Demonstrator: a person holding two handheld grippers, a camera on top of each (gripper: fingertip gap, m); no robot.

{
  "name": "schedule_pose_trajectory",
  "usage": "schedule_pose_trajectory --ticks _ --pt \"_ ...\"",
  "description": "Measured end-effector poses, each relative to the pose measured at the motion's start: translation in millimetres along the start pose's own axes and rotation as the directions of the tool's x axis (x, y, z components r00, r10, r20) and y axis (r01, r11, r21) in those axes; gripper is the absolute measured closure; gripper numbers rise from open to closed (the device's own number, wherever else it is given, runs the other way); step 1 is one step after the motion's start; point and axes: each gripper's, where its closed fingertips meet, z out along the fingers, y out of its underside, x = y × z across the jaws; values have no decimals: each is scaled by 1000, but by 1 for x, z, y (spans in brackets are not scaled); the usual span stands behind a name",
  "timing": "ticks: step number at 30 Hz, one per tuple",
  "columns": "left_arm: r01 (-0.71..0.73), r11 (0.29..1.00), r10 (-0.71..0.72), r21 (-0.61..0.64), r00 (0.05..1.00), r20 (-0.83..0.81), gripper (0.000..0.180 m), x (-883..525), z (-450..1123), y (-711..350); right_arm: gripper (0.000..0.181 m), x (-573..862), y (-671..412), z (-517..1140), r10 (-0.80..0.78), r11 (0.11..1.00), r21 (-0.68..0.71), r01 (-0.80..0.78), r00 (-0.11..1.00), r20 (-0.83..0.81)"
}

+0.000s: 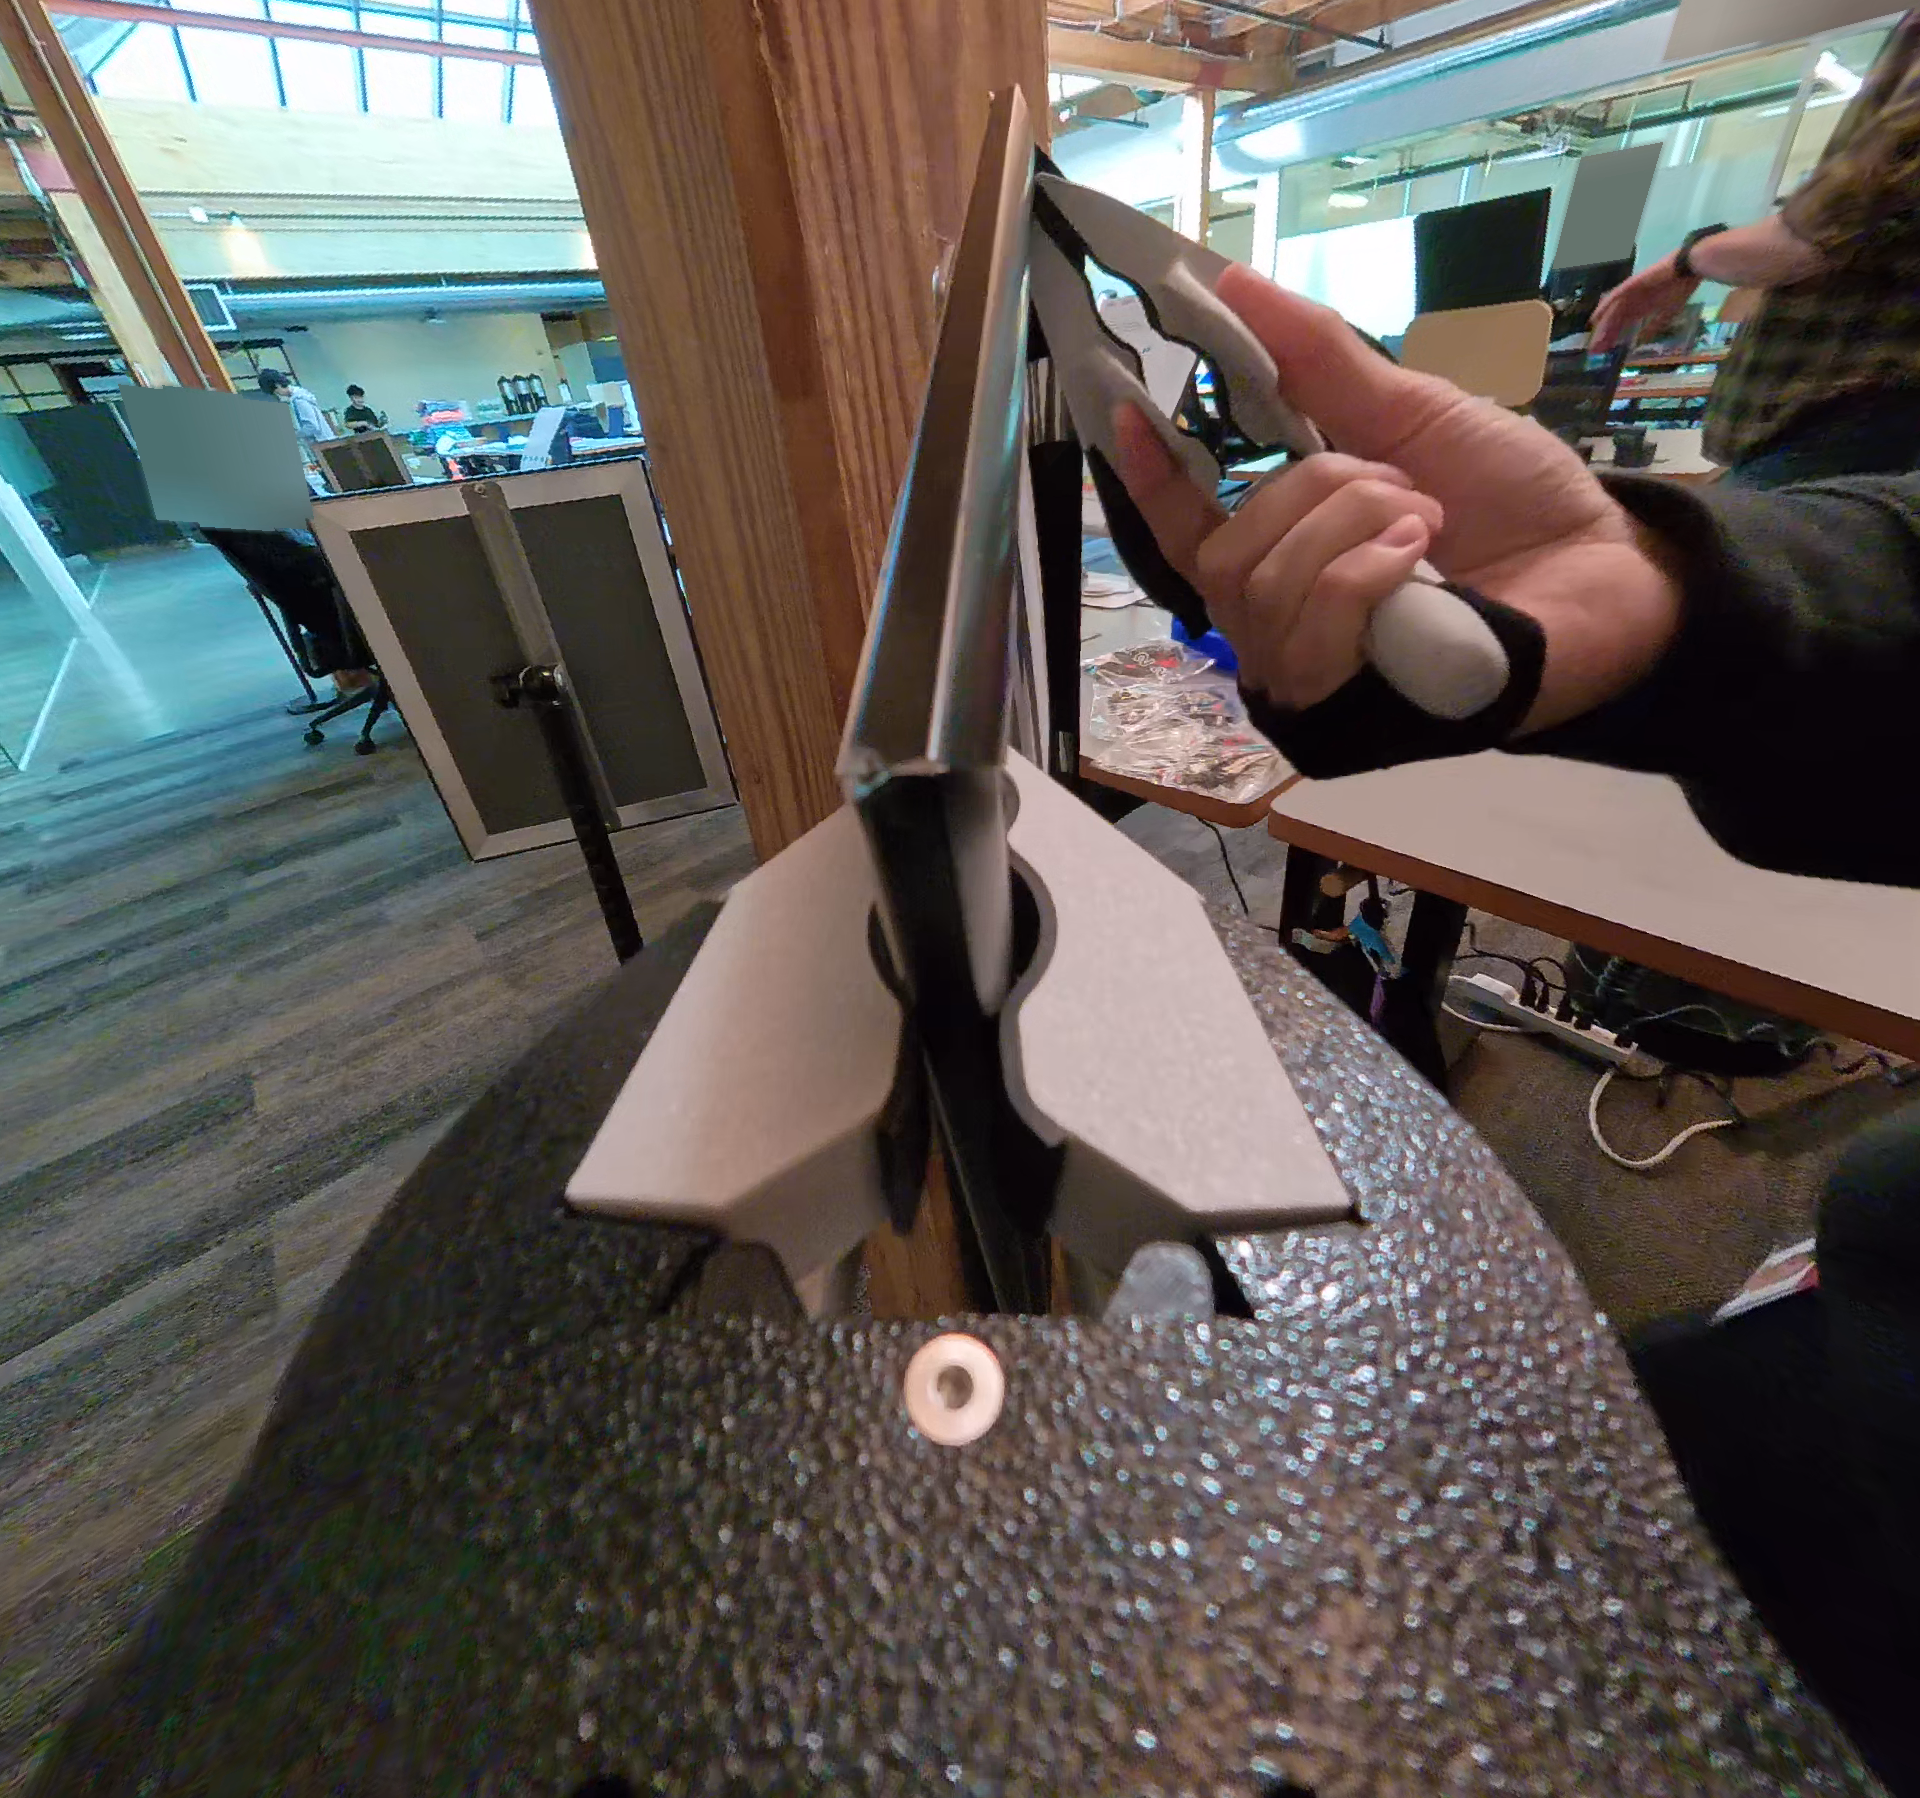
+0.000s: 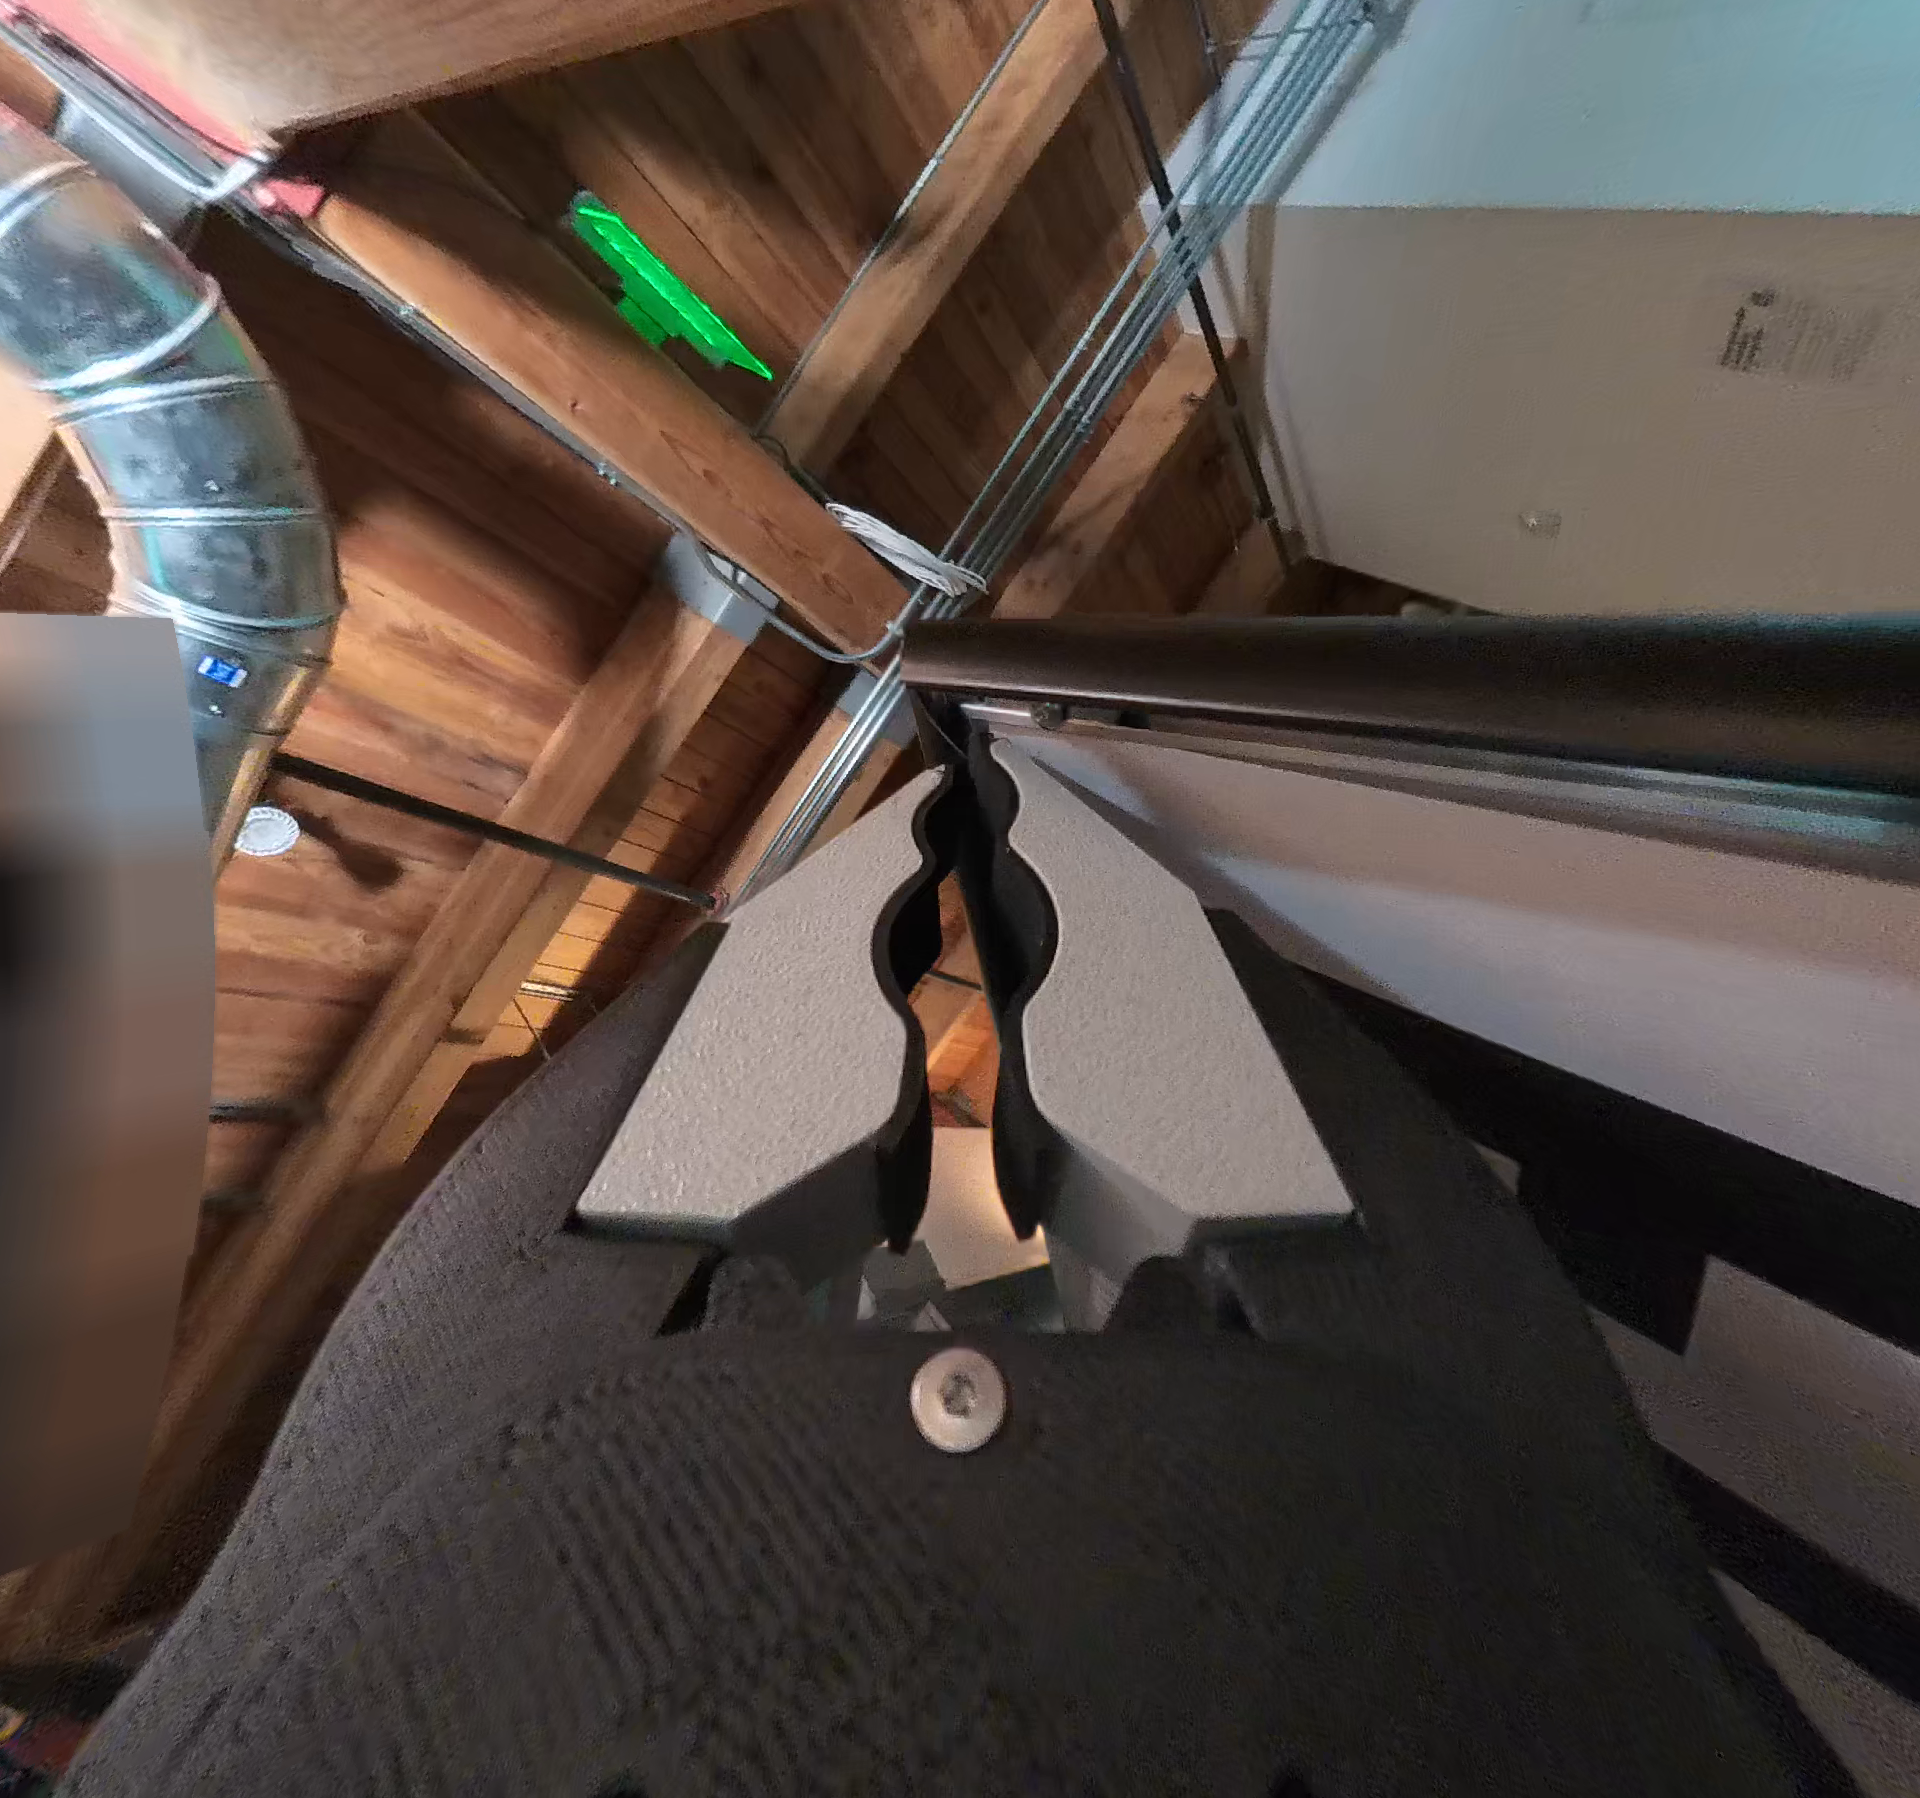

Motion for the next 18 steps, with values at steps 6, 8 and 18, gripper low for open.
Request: schedule_pose_trajectory --ticks 6,8,18 --pt "-2 1000 2 -8 1000 -2 178 -2 0 2 181 -3 2 -2 171 985 -34 -172 985 -38" --pt "-7 1000 7 -7 1000 -7 178 -1 0 3 181 -4 3 -3 213 976 -32 -215 975 -61" --pt "-43 998 43 -39 999 -21 178 5 0 7 181 -15 1 -10 424 905 99 -413 894 -143"
